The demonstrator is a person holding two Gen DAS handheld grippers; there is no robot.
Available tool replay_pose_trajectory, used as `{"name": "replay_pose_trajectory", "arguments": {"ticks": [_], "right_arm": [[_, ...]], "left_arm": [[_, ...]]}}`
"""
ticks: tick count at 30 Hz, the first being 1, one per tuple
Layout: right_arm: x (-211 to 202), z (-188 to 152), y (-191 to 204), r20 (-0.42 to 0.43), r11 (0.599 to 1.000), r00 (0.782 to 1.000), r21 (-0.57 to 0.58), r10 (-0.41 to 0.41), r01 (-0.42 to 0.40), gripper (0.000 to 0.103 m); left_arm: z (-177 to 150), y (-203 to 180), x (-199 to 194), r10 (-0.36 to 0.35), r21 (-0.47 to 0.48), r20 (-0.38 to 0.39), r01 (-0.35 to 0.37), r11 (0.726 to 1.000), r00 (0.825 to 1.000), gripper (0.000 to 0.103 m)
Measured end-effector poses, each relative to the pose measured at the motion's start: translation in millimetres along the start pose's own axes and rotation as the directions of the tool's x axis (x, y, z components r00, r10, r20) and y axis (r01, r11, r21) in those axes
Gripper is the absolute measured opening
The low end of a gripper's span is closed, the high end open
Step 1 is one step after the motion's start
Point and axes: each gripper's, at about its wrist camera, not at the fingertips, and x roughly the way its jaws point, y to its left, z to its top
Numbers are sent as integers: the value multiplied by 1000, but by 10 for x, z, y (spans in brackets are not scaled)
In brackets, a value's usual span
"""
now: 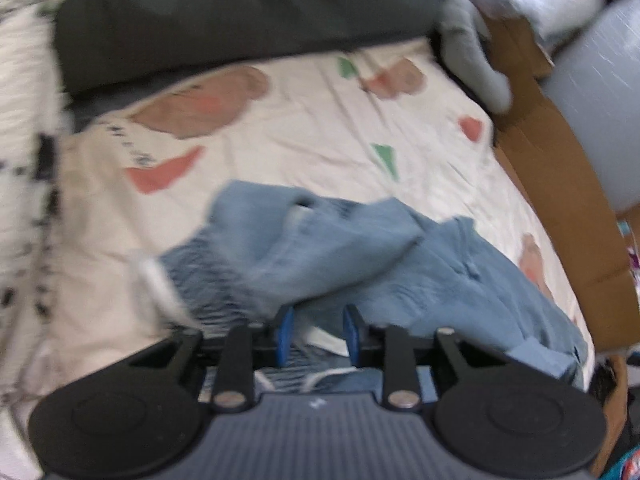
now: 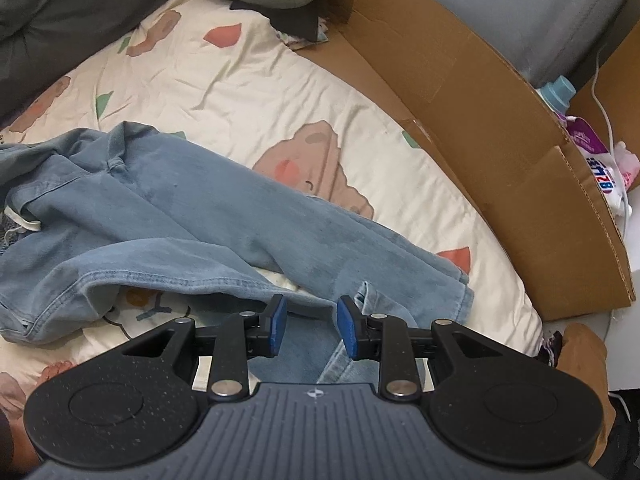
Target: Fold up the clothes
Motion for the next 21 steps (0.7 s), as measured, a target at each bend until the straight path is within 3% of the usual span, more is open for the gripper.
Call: {"name": "replay_pose_trajectory", "arguments": {"ticks": [8,11,15,19,21], "right_arm": [[-2,36,109,5,999,999,-24,32,-32,39],[17,38,146,1,998,999,-34,47,-47,39],[61,29,187,-15,997,998,-48,57,-58,39],[114,15,212,-32,997,998,-53,58,-59,39],[141,16,232,-41,996,997,-58,59,-61,39]], "left_arm": [[-22,355,-16,105,-51,11,-104,993,994,35],[-52,506,-1,132,-108,26,-129,986,991,43],[-58,710,39,132,-218,59,-116,969,990,59],[-49,871,142,118,-318,83,-86,944,990,59],[-43,940,194,109,-366,96,-67,928,989,53]]}}
